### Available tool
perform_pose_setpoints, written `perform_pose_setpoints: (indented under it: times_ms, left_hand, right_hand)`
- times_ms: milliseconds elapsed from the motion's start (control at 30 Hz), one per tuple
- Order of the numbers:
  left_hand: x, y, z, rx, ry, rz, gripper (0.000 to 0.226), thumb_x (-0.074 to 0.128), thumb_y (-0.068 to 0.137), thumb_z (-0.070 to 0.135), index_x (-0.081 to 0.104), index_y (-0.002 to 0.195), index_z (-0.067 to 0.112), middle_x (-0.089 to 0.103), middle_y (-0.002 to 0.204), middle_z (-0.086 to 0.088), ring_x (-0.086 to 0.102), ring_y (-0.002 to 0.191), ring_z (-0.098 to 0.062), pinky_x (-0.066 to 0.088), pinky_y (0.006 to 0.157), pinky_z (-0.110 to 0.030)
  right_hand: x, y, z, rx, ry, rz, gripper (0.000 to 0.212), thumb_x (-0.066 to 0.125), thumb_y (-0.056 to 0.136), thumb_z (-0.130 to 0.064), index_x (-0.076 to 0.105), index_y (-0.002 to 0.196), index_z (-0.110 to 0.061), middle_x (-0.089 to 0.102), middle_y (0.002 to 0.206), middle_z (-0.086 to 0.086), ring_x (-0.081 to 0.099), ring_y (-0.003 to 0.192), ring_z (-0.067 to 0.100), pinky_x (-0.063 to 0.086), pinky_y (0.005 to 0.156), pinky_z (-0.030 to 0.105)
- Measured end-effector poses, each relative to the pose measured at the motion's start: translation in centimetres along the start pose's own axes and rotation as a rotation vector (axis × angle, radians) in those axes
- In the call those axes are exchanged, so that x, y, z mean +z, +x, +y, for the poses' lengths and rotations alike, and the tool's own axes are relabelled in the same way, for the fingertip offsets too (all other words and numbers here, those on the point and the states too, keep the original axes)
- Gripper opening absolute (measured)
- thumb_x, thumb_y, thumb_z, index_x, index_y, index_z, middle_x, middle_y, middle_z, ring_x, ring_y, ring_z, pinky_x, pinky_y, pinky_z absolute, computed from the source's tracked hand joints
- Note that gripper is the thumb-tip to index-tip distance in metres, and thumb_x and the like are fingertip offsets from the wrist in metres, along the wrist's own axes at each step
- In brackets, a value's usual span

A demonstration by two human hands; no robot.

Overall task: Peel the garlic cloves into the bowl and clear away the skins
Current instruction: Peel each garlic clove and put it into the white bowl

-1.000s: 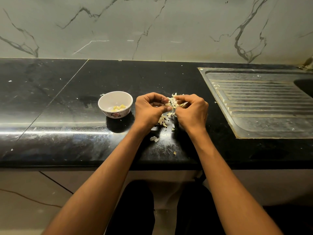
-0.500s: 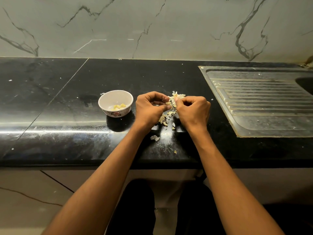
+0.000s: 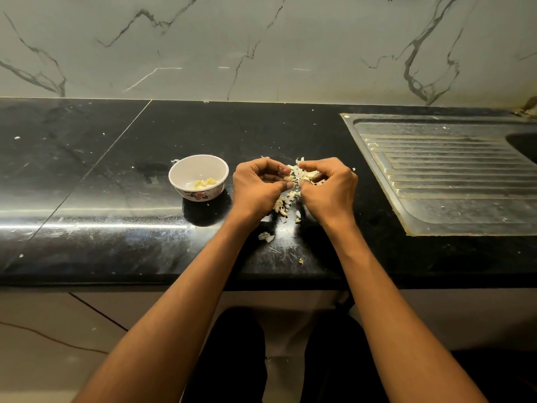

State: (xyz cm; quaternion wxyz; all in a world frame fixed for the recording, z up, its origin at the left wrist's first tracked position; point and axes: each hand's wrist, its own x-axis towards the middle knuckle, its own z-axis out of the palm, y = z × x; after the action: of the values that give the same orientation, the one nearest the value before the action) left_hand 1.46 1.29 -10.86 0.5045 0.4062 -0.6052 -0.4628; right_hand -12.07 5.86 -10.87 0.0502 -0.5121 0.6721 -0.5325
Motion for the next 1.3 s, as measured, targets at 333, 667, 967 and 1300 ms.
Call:
perform_pose_setpoints:
  times_ms: [333, 667, 967, 1300]
  left_hand:
    - [0.13, -0.04, 0.05, 0.012, 0.043, 0.035, 0.027, 0.085, 0.072, -0.009, 0.075, 0.078, 0.015, 0.076, 0.08, -0.004, 0.069, 0.07, -0.011, 0.06, 0.071, -0.025]
    - [-0.12, 0.07, -0.07, 0.014, -0.002, 0.019, 0.034, 0.081, 0.071, -0.013, 0.078, 0.081, 0.02, 0.079, 0.084, -0.003, 0.076, 0.079, -0.017, 0.061, 0.077, -0.028]
    - [-0.03, -0.16, 0.12, 0.029, 0.012, 0.007, 0.025, 0.08, 0.074, -0.012, 0.079, 0.086, 0.01, 0.079, 0.084, -0.007, 0.077, 0.08, -0.018, 0.062, 0.079, -0.029]
    - [-0.11, -0.21, 0.01, 0.014, 0.025, -0.013, 0.022, 0.078, 0.074, -0.011, 0.081, 0.084, 0.008, 0.079, 0.082, -0.007, 0.078, 0.082, -0.024, 0.064, 0.083, -0.043]
  right_hand:
    - [0.57, -0.2, 0.01, -0.054, 0.06, -0.044, 0.012, 0.077, 0.077, -0.018, 0.084, 0.086, -0.018, 0.079, 0.082, -0.005, 0.072, 0.071, 0.003, 0.063, 0.071, 0.031]
    - [0.23, -0.36, -0.32, -0.135, 0.024, -0.058, 0.01, 0.076, 0.075, -0.019, 0.084, 0.082, -0.017, 0.077, 0.075, -0.005, 0.069, 0.063, 0.002, 0.06, 0.062, 0.027]
    - [0.19, -0.42, -0.23, -0.227, -0.058, -0.052, 0.012, 0.073, 0.071, -0.017, 0.077, 0.064, -0.009, 0.07, 0.057, 0.002, 0.066, 0.051, 0.015, 0.054, 0.052, 0.036]
    - [0.0, -0.5, -0.28, -0.261, -0.053, -0.03, 0.011, 0.073, 0.069, -0.015, 0.075, 0.059, -0.011, 0.067, 0.054, -0.001, 0.063, 0.048, 0.013, 0.052, 0.05, 0.034]
